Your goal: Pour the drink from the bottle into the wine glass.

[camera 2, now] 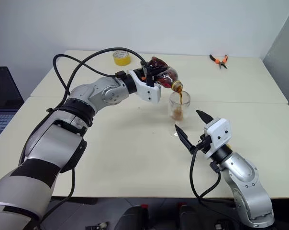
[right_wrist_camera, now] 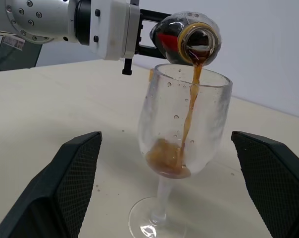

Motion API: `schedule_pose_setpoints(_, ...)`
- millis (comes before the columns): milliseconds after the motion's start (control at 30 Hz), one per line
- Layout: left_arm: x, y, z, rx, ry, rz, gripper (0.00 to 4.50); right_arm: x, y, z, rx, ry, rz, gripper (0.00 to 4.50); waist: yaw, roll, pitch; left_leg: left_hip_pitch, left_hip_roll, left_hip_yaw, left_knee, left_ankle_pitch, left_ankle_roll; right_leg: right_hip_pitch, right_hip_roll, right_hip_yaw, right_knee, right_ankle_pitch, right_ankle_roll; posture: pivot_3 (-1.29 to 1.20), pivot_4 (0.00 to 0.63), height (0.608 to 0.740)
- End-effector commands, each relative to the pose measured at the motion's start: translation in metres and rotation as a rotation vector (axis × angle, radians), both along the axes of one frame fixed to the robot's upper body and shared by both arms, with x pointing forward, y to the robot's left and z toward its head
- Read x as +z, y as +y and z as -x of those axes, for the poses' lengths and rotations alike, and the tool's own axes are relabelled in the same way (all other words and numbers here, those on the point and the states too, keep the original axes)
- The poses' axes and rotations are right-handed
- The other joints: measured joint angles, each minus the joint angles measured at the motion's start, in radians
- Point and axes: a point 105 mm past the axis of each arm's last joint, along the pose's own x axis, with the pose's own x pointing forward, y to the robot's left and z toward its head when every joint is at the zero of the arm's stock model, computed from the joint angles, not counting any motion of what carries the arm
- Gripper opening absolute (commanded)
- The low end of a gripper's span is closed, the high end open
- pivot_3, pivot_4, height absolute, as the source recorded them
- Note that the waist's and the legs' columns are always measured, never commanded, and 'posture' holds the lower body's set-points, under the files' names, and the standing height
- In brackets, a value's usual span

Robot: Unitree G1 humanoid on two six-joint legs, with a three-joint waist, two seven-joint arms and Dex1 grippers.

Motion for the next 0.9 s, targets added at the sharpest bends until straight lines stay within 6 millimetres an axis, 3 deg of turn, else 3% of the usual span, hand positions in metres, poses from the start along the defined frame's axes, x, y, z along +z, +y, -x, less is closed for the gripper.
schedule_pose_setpoints(33,0.0305,-0.0029,0.0038,-0.020,-0.085,0.032,0.63,0.0083,0.0025,0.0039,0.020,-0.037,-0.006,4.50,0.000,0.000,0.000,0.000,0.000,0.000,0.000,0.000,0.000,0.000,0.000,0.000,0.000,0.000,0.000,0.00,0.150,0.740)
schedule_pose_setpoints(900,0.0380,0.0010,0.0058,-0.025,-0.105,0.027,0.63,0.0173,0.0027,0.0049,0.036,-0.067,-0.047,4.50,0.000,0.000,0.000,0.000,0.000,0.000,0.001,0.000,0.000,0.000,0.000,0.000,0.001,0.000,0.000,0.00,0.150,0.740)
